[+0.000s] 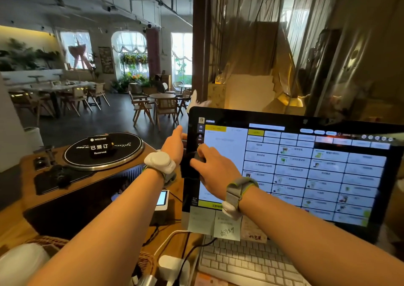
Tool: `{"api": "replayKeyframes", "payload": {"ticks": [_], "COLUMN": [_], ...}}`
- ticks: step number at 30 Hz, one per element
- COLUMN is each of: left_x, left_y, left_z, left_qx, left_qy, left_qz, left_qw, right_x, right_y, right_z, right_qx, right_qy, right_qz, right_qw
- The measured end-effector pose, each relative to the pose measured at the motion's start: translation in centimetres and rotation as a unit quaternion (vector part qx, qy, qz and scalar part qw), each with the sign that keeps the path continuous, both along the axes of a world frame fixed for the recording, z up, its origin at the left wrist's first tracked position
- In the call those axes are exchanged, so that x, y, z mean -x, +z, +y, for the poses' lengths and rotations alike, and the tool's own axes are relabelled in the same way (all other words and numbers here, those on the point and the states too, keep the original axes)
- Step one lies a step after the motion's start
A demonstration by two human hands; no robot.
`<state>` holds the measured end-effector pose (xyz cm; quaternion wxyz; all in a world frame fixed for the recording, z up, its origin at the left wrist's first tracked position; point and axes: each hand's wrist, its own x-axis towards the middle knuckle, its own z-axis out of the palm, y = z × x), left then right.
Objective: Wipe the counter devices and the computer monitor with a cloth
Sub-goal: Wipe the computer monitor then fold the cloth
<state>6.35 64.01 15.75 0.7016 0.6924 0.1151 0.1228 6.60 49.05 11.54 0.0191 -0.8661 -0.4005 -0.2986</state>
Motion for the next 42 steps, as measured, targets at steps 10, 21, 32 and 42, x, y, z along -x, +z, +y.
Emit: {"api": "replayKeyframes", "payload": {"ticks": [10,21,32,42], "left_x": [-0.1,0.8,-1.3,-3.8], "left_y": [-0.3,-0.9,-2.4,-4.0], "left_z": [-0.2,-0.3,0.7,2.2], "left_qx": [0.018,0.029,-0.044,-0.014], "left_qy": [-0.013,-0.006,0.018,0.002], "left_qz": [0.005,0.015,-0.023,0.015], "left_qw": [1.000,0.999,0.999,1.000], "right_x": [-3.5,1.7,-1.2,2.9], "right_y": [8.4,-4.5,5.3,-4.1], "right_z": [-0.9,-1.3,-0.6,-0.2], "right_qx": [-0.306,-0.243,-0.497,-0.503], "right_qy": [-0.021,-0.047,-0.116,-0.174], "right_qz": [0.037,0.210,0.193,0.323], "right_qw": [0.951,0.946,0.838,0.783]}}
